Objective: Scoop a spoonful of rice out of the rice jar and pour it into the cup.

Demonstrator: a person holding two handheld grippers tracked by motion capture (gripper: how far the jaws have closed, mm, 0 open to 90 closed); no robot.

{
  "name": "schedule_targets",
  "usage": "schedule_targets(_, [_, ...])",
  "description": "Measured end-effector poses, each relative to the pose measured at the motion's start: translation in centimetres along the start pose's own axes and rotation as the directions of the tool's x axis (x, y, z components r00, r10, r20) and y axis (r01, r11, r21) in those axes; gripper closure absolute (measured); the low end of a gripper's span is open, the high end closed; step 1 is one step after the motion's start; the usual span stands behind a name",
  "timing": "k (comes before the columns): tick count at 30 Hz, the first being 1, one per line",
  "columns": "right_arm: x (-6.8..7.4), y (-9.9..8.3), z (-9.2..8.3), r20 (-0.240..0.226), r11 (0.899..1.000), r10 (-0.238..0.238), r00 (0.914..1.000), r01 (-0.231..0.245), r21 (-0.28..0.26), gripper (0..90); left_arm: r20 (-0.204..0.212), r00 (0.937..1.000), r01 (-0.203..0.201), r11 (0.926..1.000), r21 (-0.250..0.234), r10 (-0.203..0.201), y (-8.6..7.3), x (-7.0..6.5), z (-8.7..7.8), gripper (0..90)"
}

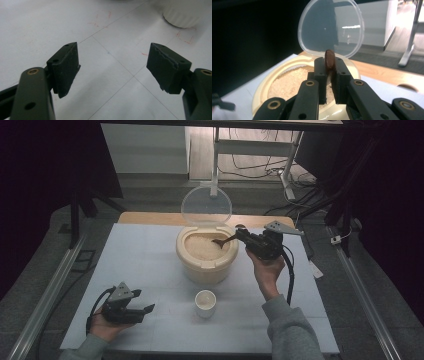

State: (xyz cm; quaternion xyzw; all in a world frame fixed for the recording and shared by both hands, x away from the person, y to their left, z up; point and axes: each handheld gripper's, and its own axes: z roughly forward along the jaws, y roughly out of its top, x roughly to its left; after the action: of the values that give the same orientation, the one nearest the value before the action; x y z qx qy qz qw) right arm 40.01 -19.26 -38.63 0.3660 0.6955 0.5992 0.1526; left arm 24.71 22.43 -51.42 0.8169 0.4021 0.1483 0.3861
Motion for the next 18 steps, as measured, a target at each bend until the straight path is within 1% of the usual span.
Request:
schedule_targets(1, [-0.3,-0.2,0.0,-0.006,0.999,0.039,0.9992,-0.039,-0.003,82.6,0.001,1.0,-0.001,1.0,0.001,0.001,0.0,0.0,0.0,25.3])
schedule_targets(3, [-0.7,-0.5,0.1,-0.016,0.995,0.102,0.9946,-0.102,-0.004,82.5,0.001,1.0,-0.002,1.0,0.002,0.002,0.0,0.0,0.0,25.3])
schedule_targets(4, [-0.9,-0.7,0.2,-0.021,0.992,0.123,0.9921,-0.124,-0.001,82.4,0.001,1.0,-0.002,1.0,0.002,0.002,0.0,0.0,0.0,25.3])
schedule_targets(9, [-1.2,-0.8,0.2,-0.039,0.98,0.198,0.9794,-0.198,0.004,82.0,0.0,1.0,-0.005,1.0,0.003,0.005,0.0,0.0,0.1,25.3])
schedule_targets(11, [-1.3,-1.0,0.3,-0.062,0.971,0.241,0.9687,-0.24,0.01,82.2,0.0,1.0,-0.007,1.0,0.004,0.007,0.0,0.0,0.1,25.3])
schedule_targets(13, [-1.3,-1.1,0.4,-0.066,0.963,0.271,0.9603,-0.271,0.01,82.1,-0.001,1.0,-0.006,1.0,0.004,0.006,0.0,0.0,0.1,25.3])
schedule_targets(15, [-1.5,-1.2,0.4,-0.065,0.956,0.293,0.9538,-0.293,0.011,82.1,-0.001,1.0,-0.005,1.0,0.002,0.005,0.0,0.0,0.1,25.3])
schedule_targets(16, [-1.6,-1.2,0.4,-0.063,0.95,0.312,0.948,-0.312,0.012,82.1,-0.001,1.0,-0.005,1.0,0.002,0.005,0.0,0.0,0.1,25.3])
schedule_targets(18, [-2.0,-1.4,0.4,-0.07,0.932,0.361,0.93,-0.362,0.002,82.3,-0.001,1.0,-0.006,1.0,0.002,0.006,0.0,0.0,0.0,25.3])
